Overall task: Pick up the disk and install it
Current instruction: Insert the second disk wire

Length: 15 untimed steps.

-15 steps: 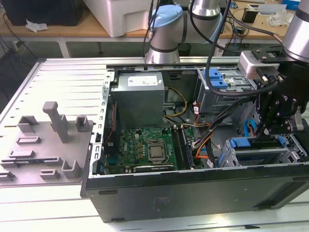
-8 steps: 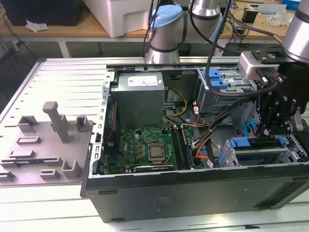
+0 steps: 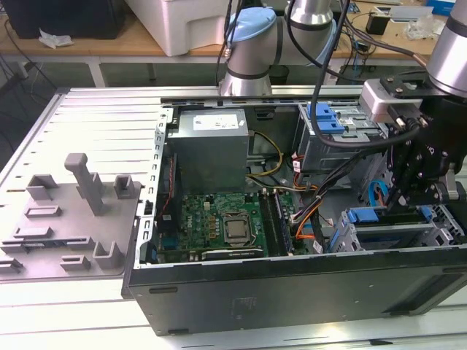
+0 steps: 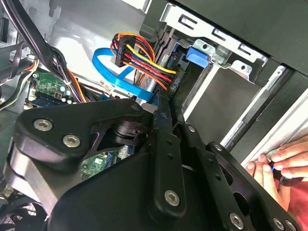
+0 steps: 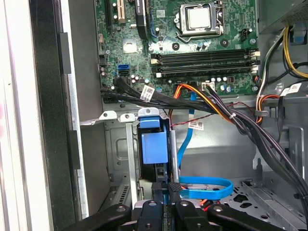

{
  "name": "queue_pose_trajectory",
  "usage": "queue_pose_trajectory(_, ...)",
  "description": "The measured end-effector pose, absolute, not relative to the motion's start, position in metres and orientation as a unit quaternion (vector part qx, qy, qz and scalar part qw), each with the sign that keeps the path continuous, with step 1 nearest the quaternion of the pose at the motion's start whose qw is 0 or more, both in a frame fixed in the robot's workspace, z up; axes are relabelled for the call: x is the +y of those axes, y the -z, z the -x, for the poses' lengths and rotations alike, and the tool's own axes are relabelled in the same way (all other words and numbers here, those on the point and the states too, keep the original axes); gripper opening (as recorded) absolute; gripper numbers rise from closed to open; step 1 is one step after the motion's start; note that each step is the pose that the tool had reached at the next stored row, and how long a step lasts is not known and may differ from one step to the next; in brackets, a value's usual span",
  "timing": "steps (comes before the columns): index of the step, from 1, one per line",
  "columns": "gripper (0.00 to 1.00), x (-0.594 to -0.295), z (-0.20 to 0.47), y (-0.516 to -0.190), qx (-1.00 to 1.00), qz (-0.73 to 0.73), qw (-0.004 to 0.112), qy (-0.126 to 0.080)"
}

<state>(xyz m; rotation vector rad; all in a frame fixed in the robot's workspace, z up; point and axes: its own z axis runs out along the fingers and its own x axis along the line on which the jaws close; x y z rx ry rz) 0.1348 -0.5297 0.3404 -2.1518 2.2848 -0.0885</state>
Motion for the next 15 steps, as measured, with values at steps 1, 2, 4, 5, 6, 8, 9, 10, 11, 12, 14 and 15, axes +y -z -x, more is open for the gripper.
queue_pose_trajectory(1, 0.16, -0.5298, -0.1349, -0.3402, 0.728, 0.685, 0.001, 0.028)
queue_pose_trajectory(2, 0.16, -0.5298, -0.1349, -0.34, 0.728, 0.685, 0.001, 0.028)
queue_pose_trajectory(4, 0.16, -0.5298, -0.1348, -0.3397, 0.728, 0.685, 0.001, 0.028)
queue_pose_trajectory(5, 0.16, -0.5299, -0.1349, -0.3395, 0.728, 0.685, 0.001, 0.028)
queue_pose_trajectory(6, 0.16, -0.5299, -0.1348, -0.3395, 0.728, 0.685, 0.001, 0.028)
queue_pose_trajectory(8, 0.16, -0.5299, -0.1348, -0.3394, 0.728, 0.685, 0.001, 0.028)
queue_pose_trajectory(9, 0.16, -0.5299, -0.1348, -0.3394, 0.728, 0.685, 0.001, 0.028)
queue_pose_trajectory(10, 0.16, -0.5299, -0.1348, -0.3394, 0.728, 0.685, 0.001, 0.028)
queue_pose_trajectory(11, 0.16, -0.5299, -0.1348, -0.3394, 0.728, 0.685, 0.001, 0.028)
queue_pose_trajectory(12, 0.16, -0.5299, -0.1348, -0.3394, 0.728, 0.685, 0.001, 0.028)
queue_pose_trajectory(14, 0.16, -0.5299, -0.1348, -0.3394, 0.728, 0.685, 0.001, 0.028)
queue_pose_trajectory(15, 0.16, -0.5299, -0.1348, -0.3394, 0.728, 0.685, 0.001, 0.028)
